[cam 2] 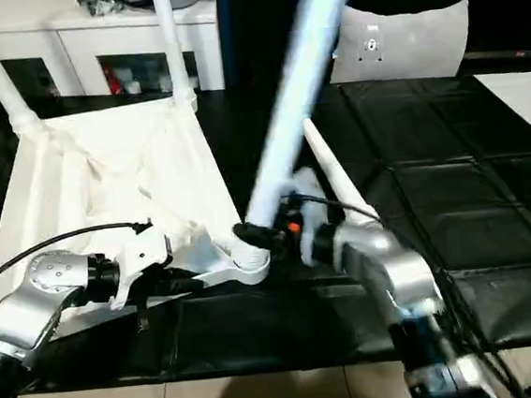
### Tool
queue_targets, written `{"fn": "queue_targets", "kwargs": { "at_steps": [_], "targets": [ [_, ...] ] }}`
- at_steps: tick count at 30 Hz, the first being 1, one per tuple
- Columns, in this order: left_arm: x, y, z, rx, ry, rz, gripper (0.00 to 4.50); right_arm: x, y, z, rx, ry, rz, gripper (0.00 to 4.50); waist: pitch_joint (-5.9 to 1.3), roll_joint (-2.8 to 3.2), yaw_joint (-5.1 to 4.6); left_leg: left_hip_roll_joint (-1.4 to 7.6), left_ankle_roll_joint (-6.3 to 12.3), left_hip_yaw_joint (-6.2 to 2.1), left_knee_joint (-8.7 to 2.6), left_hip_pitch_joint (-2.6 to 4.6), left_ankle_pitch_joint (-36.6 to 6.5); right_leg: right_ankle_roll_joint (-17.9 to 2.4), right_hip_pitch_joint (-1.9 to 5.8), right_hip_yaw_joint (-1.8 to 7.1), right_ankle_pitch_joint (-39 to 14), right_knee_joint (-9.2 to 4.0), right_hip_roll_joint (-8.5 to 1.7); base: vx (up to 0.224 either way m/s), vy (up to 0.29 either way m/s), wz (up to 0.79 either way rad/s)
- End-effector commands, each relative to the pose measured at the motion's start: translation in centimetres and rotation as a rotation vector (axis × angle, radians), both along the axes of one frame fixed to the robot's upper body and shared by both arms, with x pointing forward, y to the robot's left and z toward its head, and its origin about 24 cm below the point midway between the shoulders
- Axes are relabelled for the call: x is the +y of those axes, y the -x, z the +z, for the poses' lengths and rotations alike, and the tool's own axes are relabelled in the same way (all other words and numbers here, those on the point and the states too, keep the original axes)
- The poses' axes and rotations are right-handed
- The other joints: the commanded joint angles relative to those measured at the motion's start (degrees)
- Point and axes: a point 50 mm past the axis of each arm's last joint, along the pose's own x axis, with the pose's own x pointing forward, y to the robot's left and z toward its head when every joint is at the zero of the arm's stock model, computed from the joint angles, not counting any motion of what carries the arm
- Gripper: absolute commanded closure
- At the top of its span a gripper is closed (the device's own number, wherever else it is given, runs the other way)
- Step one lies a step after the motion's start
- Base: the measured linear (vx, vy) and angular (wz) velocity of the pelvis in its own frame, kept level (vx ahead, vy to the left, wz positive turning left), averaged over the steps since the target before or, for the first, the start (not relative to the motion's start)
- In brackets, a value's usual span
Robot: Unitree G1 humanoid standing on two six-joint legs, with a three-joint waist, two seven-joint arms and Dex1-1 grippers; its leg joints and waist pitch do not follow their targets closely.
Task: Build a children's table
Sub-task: Insert table leg to table base
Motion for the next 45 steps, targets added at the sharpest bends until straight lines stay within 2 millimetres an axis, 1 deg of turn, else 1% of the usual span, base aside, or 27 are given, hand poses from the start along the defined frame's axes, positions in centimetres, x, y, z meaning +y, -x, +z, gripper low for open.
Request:
{"fn": "queue_targets", "kwargs": {
  "at_steps": [1, 3, 5, 6, 8, 10, 12, 13, 16, 17, 20, 21, 22, 23, 25, 27, 29, 30, 31, 33, 35, 37, 39, 40, 43, 44, 45],
  "targets": [
    [0.1, -0.6, 0.9, -0.047, -0.014, 0.004, 4.50, -1.0, 1.2, -2.6, 0.095, 0.073, -0.028, 2.60, -3.32, 1.01, -0.25, 1.91, -2.35, -1.04, -4.68, 0.97, -20.1, -7.5, 1.67, 2.74, -24.5, -5.31, -4.50, 0.000, 0.000, 0.00],
    [0.1, -0.7, 0.9, -0.050, -0.013, 0.006, 4.50, -1.0, 1.5, -2.6, 0.071, 0.084, -0.029, 2.60, -3.35, 1.05, -0.13, 1.97, -2.37, -0.96, -4.70, 0.99, -19.8, -7.9, 1.63, 2.83, -23.1, -5.22, -4.49, 0.000, 0.000, 0.00],
    [0.1, -0.7, 0.9, -0.052, -0.013, 0.005, 4.50, -1.0, 1.8, -2.7, 0.025, 0.145, -0.001, 2.60, -3.30, 1.05, -0.16, 1.95, -2.42, -0.96, -4.75, 1.01, -20.3, -8.0, 1.61, 2.80, -23.3, -5.21, -4.50, 0.000, 0.000, 0.00],
    [0.1, -0.7, 0.9, -0.052, -0.013, 0.005, 4.50, -1.0, 1.8, -2.7, 0.025, 0.145, -0.001, 2.60, -3.27, 1.00, -0.13, 1.93, -2.45, -0.93, -4.73, 1.01, -20.4, -7.8, 1.62, 2.82, -23.7, -5.28, -4.49, 0.000, 0.000, 0.00],
    [0.0, -0.7, 0.9, -0.054, -0.016, -0.006, 4.50, -0.9, 2.1, -2.9, -0.027, 0.232, 0.052, 2.60, -3.21, 0.77, -0.14, 1.92, -2.34, -0.94, -4.78, 0.99, -20.6, -7.5, 1.65, 2.79, -24.6, -5.39, -4.55, 0.000, 0.000, 0.00],
    [-0.1, -0.7, 0.9, -0.055, -0.017, -0.011, 4.50, -0.6, 2.2, -3.1, -0.065, 0.311, 0.123, 2.60, -3.01, 0.85, -0.14, 1.90, -2.33, -1.01, -4.80, 1.02, -21.1, -6.5, 1.57, 2.73, -27.2, -5.60, -4.60, 0.000, 0.000, 0.00],
    [0.0, -0.5, 0.8, -0.052, -0.017, -0.011, 4.50, -0.4, 2.5, -3.4, -0.078, 0.356, 0.188, 2.60, -2.87, 0.73, -0.25, 1.82, -2.09, -1.00, -4.71, 1.25, -22.3, -5.7, 1.33, 2.76, -30.2, -6.03, -4.72, 0.000, 0.000, 0.00],
    [0.1, -0.5, 0.8, -0.051, -0.019, -0.012, 4.50, -0.3, 2.7, -3.5, -0.074, 0.366, 0.214, 2.60, -2.85, 0.43, -0.31, 1.82, -1.88, -1.08, -4.76, 1.22, -22.3, -5.3, 1.38, 2.74, -31.1, -6.13, -4.69, 0.000, 0.000, 0.00],
    [0.2, -0.4, 0.7, -0.048, -0.025, -0.014, 4.50, -0.1, 3.0, -3.8, -0.068, 0.381, 0.262, 2.60, -2.92, 0.58, -0.27, 1.93, -1.64, -1.15, -4.82, 1.26, -22.4, -5.3, 1.29, 2.76, -30.4, -6.08, -4.63, 0.000, 0.000, 0.00],
    [0.3, -0.3, 0.8, -0.047, -0.027, -0.016, 4.50, 0.1, 3.3, -4.0, -0.059, 0.388, 0.307, 2.60, -2.95, 0.41, -0.31, 1.97, -1.60, -1.20, -4.87, 1.17, -22.5, -5.6, 1.40, 2.75, -29.9, -5.96, -4.64, 0.000, 0.000, 0.00],
    [0.4, -0.3, 0.9, -0.045, -0.027, -0.022, 4.50, 0.5, 3.5, -4.3, -0.034, 0.368, 0.349, 2.60, -2.84, 0.46, -0.39, 1.98, -1.50, -1.20, -4.95, 1.12, -22.8, -6.1, 1.36, 2.80, -29.0, -5.86, -4.60, 0.000, 0.000, 0.00],
    [0.4, -0.3, 1.1, -0.045, -0.023, -0.031, 4.50, 0.8, 3.9, -4.5, -0.007, 0.338, 0.377, 2.60, -2.16, 0.65, -0.49, 1.91, -1.49, -1.21, -5.10, 1.13, -23.9, -5.8, 1.01, 2.86, -30.2, -6.14, -4.61, 0.000, 0.000, 0.00],
    [0.4, -0.3, 1.3, -0.045, -0.018, -0.040, 4.50, 0.9, 4.1, -4.5, 0.007, 0.319, 0.390, 2.60, -2.25, 0.57, -0.53, 1.87, -1.41, -1.22, -5.08, 1.17, -24.3, -5.7, 1.07, 2.84, -30.6, -6.18, -4.56, 0.000, 0.000, 0.00],
    [0.3, -0.5, 1.5, -0.047, -0.015, -0.049, 4.50, 1.0, 4.3, -4.6, 0.025, 0.300, 0.405, 2.60, -1.95, 0.61, -0.63, 1.84, -1.31, -1.27, -5.15, 1.26, -25.1, -5.2, 0.92, 2.86, -31.7, -6.36, -4.54, 0.000, 0.000, 0.00],
    [0.3, -0.6, 1.6, -0.051, -0.015, -0.054, 4.50, 1.1, 4.4, -4.6, 0.037, 0.287, 0.417, 2.60, -1.94, 0.57, -0.66, 1.86, -1.15, -1.34, -5.20, 1.43, -25.4, -5.0, 0.91, 2.84, -32.6, -6.52, -4.60, 0.000, 0.000, 0.00],
    [0.3, -1.2, 2.1, -0.065, -0.022, -0.061, 4.50, 1.2, 5.0, -4.6, 0.056, 0.272, 0.455, 2.60, -1.25, 0.76, -0.82, 1.79, -1.12, -1.39, -5.43, 1.45, -26.4, -4.5, 0.59, 2.85, -33.5, -6.81, -4.43, 0.000, 0.000, 0.00],
    [0.4, -2.7, 2.9, -0.109, -0.039, -0.049, 4.50, 1.4, 6.0, -4.5, 0.084, 0.257, 0.524, 2.60, -1.00, 0.69, -0.58, 1.69, -0.67, -1.23, -5.39, 2.37, -27.2, -3.6, 0.13, 2.87, -35.1, -7.50, -4.29, 0.000, 0.000, 0.00],
    [0.4, -2.8, 3.0, -0.112, -0.041, -0.047, 4.50, 1.4, 6.1, -4.5, 0.085, 0.256, 0.528, 2.60, -1.06, 0.64, -0.50, 1.66, -0.59, -1.15, -5.32, 2.53, -27.1, -3.5, 0.11, 2.86, -35.2, -7.60, -4.30, 0.000, 0.000, 0.00],
    [0.5, -3.2, 3.2, -0.126, -0.050, -0.041, 4.50, 1.5, 6.3, -4.5, 0.089, 0.254, 0.534, 2.60, -1.01, 0.48, -0.43, 1.78, -0.46, -1.12, -5.51, 2.44, -26.0, -4.1, 0.27, 2.95, -33.8, -7.45, -4.51, 0.000, 0.000, 0.00],
    [0.8, -3.9, 3.8, -0.149, -0.057, -0.020, 4.50, 2.0, 6.6, -4.5, 0.094, 0.245, 0.541, 2.60, -0.76, 0.55, -0.46, 1.88, -0.23, -1.28, -5.98, 1.59, -24.5, -4.0, 0.69, 3.01, -32.7, -7.21, -4.60, 0.000, 0.000, 0.00],
    [1.2, -4.2, 4.0, -0.167, -0.071, -0.001, 4.50, 2.4, 6.7, -4.5, 0.092, 0.242, 0.539, 2.60, -0.78, 0.47, -0.61, 2.09, -0.39, -1.48, -6.25, 0.88, -23.1, -4.7, 1.22, 3.05, -30.4, -6.70, -4.88, 0.000, 0.000, 0.00],
    [1.3, -4.2, 4.0, -0.166, -0.076, 0.004, 4.50, 2.6, 6.5, -4.5, 0.086, 0.245, 0.528, 2.60, -0.52, 0.42, -0.77, 2.09, -0.36, -1.44, -6.28, 0.93, -23.5, -5.0, 1.01, 3.08, -30.7, -6.80, -4.93, 0.000, 0.000, 0.00],
    [1.7, -4.2, 4.0, -0.161, -0.078, 0.024, 4.50, 2.8, 6.0, -4.6, 0.066, 0.262, 0.492, 2.60, -0.29, 0.31, -0.89, 2.09, -0.47, -1.47, -6.34, 1.00, -24.2, -4.9, 0.86, 3.12, -32.4, -6.93, -5.04, 0.000, 0.000, 0.00],
    [1.8, -4.0, 3.9, -0.157, -0.078, 0.030, 4.50, 2.9, 5.7, -4.6, 0.055, 0.267, 0.469, 2.60, -0.17, 0.11, -1.02, 2.06, -0.55, -1.49, -6.36, 1.11, -24.7, -4.7, 0.78, 3.09, -34.0, -7.10, -5.09, 0.000, 0.000, 0.00],
    [2.2, -3.3, 3.5, -0.139, -0.068, 0.059, 4.50, 3.1, 4.8, -4.5, 0.029, 0.270, 0.389, 2.60, 0.15, 0.29, -1.23, 2.05, -1.22, -1.76, -6.49, 1.41, -26.4, -3.8, 0.40, 3.02, -38.5, -7.61, -5.40, 0.000, 0.000, 0.00],
    [2.5, -2.9, 3.3, -0.132, -0.067, 0.077, 4.50, 3.2, 4.4, -4.4, 0.019, 0.266, 0.358, 2.60, 0.38, -0.09, -1.61, 2.10, -1.60, -1.99, -6.65, 1.25, -27.2, -3.5, 0.43, 2.83, -40.0, -7.64, -5.54, 0.000, 0.000, 0.00],
    [2.6, -2.5, 3.1, -0.126, -0.060, 0.098, 4.50, 3.2, 4.2, -4.3, 0.011, 0.264, 0.332, 2.60, 0.49, 0.04, -2.21, 2.08, -1.93, -2.26, -6.81, 1.10, -28.3, -3.2, 0.56, 2.51, -40.9, -7.79, -5.53, 0.000, 0.000, 0.00]
  ]
}}
